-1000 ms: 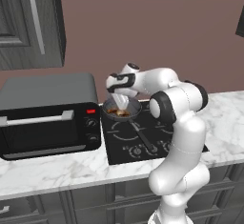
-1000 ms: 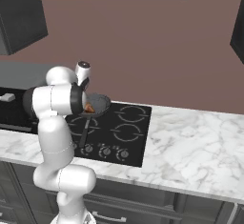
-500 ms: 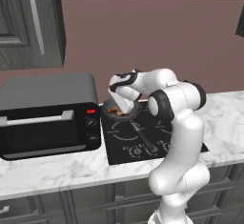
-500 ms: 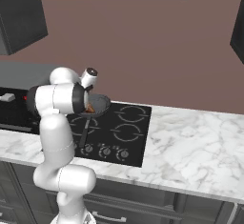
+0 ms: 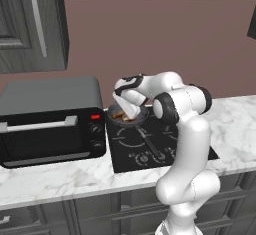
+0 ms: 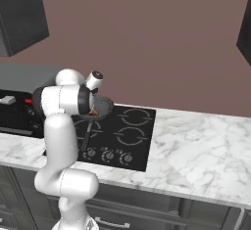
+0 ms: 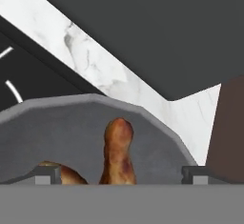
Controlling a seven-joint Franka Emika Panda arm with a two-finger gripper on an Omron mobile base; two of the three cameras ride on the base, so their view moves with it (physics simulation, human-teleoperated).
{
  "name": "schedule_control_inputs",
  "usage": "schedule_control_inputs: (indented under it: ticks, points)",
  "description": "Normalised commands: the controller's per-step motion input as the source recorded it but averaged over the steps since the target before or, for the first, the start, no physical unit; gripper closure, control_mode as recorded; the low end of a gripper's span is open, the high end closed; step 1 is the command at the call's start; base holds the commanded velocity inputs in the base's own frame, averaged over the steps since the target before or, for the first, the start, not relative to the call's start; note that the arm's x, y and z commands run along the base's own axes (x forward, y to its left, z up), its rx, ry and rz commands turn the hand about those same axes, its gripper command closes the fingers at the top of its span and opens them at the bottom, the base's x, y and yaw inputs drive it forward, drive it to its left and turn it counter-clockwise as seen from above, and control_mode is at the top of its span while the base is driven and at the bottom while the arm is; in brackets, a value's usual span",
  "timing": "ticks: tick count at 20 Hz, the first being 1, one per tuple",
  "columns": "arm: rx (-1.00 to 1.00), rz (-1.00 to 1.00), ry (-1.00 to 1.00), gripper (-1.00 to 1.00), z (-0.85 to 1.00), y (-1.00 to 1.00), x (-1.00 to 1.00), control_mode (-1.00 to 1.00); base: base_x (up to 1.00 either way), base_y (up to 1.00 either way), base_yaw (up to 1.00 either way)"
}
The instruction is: Take the chicken drumsticks from the pan and place one on each plate on the dining counter.
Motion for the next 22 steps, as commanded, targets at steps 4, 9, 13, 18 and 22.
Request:
schedule_control_inputs:
  ticks: [4, 9, 13, 18, 22]
  points:
    - [0.0, 0.0, 0.0, -1.0, -0.15, 0.2, 0.08, -1.0, 0.0, 0.0, 0.0]
    - [0.0, 0.0, 0.0, -1.0, -0.08, 0.19, 0.0, -1.0, 0.0, 0.0, 0.0]
    - [0.0, 0.0, 0.0, -1.0, -0.1, 0.09, 0.0, -1.0, 0.0, 0.0, 0.0]
    - [-0.03, 0.0, 0.0, -1.0, -0.11, 0.0, 0.0, -1.0, 0.0, 0.0, 0.0]
    - [-0.04, 0.0, 0.0, -1.0, -0.1, -0.01, 0.0, -1.0, 0.0, 0.0, 0.0]
